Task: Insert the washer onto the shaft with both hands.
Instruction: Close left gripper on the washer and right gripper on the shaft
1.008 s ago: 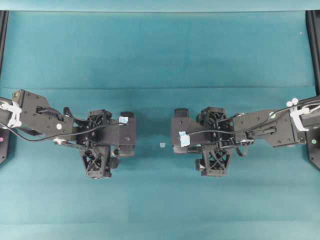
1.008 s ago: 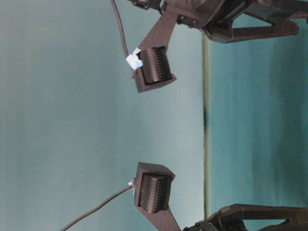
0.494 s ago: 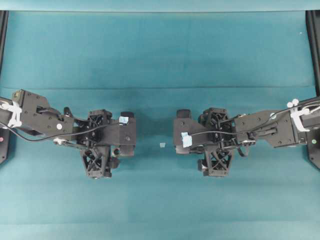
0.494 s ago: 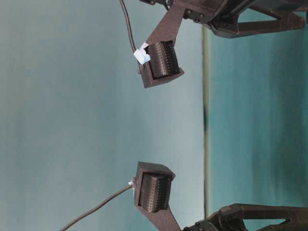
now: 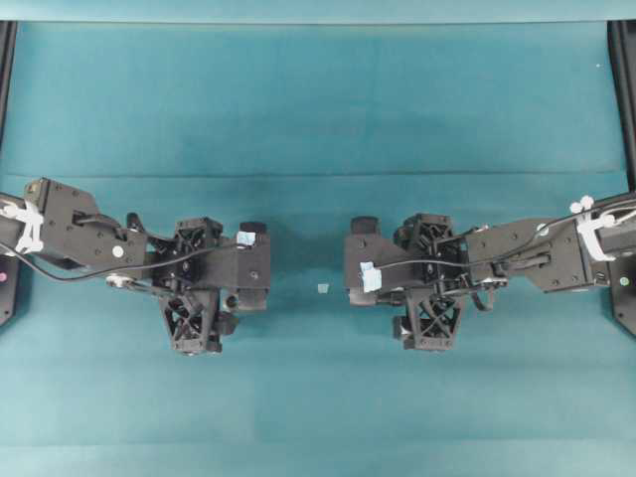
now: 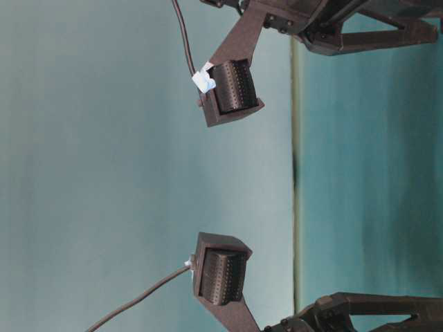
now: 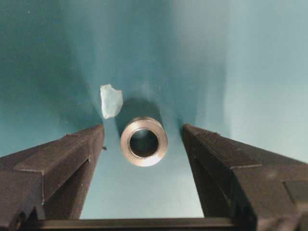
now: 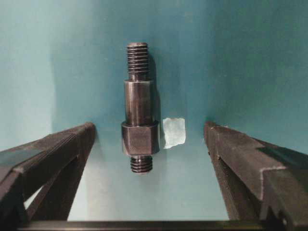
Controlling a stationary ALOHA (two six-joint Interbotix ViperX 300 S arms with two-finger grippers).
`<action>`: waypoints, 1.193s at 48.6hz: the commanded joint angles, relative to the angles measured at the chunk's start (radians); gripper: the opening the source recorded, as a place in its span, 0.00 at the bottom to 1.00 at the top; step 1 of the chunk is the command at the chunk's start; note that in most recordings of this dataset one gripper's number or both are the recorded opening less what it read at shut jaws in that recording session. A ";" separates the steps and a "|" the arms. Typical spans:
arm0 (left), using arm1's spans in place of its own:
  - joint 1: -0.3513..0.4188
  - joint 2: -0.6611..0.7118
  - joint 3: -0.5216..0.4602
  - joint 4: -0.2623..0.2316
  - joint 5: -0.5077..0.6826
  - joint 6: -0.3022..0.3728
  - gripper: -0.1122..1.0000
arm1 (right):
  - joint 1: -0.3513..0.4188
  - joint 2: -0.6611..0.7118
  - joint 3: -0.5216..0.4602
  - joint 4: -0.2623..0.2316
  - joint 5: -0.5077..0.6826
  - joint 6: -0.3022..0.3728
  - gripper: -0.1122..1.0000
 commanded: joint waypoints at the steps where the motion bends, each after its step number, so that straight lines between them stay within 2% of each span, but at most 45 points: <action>1: 0.002 0.002 -0.009 0.002 -0.009 -0.002 0.82 | -0.003 0.000 -0.003 -0.002 -0.006 -0.011 0.78; 16: 0.002 0.002 -0.011 0.002 -0.009 -0.005 0.80 | -0.006 0.003 -0.003 -0.002 -0.005 -0.011 0.62; 22: 0.000 0.003 -0.009 0.002 -0.009 -0.002 0.75 | -0.012 0.003 -0.003 -0.002 -0.005 -0.011 0.57; 29: 0.000 0.003 -0.009 0.002 -0.009 0.002 0.64 | -0.017 0.003 -0.003 -0.002 -0.005 -0.011 0.46; 38: 0.000 0.003 -0.011 0.002 -0.009 0.005 0.42 | -0.020 0.003 -0.003 -0.002 -0.005 -0.011 0.31; 50: -0.003 0.002 -0.011 0.002 -0.009 0.008 0.42 | -0.026 0.003 0.006 -0.002 0.006 -0.011 0.12; 58: -0.005 0.002 -0.009 0.002 -0.009 0.009 0.42 | -0.025 0.005 0.008 0.002 0.006 -0.011 0.11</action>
